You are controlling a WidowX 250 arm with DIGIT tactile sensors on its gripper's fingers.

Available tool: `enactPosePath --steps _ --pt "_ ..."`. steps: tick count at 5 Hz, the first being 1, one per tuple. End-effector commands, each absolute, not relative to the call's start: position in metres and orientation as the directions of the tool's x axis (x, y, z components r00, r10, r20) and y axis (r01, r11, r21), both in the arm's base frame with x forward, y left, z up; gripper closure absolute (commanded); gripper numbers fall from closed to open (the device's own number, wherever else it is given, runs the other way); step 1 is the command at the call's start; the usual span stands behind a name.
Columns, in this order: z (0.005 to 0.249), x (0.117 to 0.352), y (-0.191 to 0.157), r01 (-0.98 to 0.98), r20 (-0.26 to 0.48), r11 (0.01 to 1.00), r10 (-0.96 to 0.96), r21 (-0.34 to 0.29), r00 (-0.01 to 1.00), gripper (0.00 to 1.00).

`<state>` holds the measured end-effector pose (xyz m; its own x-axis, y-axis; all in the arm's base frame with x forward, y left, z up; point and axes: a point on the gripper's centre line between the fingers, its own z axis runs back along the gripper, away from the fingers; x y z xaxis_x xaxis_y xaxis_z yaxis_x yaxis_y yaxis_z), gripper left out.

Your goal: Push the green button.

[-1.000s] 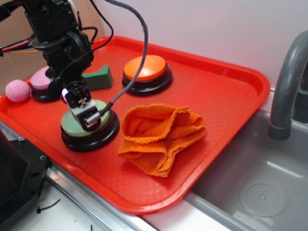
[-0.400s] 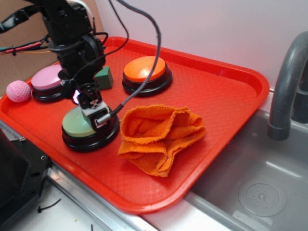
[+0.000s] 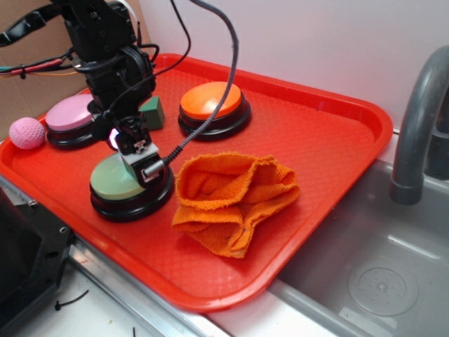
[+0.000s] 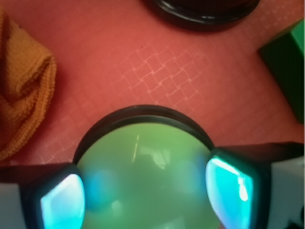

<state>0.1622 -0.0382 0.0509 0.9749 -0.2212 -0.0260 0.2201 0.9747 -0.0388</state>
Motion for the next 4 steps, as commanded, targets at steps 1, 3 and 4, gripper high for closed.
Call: enactPosePath --steps 1,3,4 --pt "0.093 0.171 -0.029 0.201 0.053 0.979 -0.203 0.043 0.978 0.0" --pt "0.106 0.175 -0.024 0.202 0.061 0.978 -0.205 0.06 0.977 0.0" --pt "0.116 0.176 -0.023 0.198 0.075 0.978 -0.203 0.071 0.976 0.0"
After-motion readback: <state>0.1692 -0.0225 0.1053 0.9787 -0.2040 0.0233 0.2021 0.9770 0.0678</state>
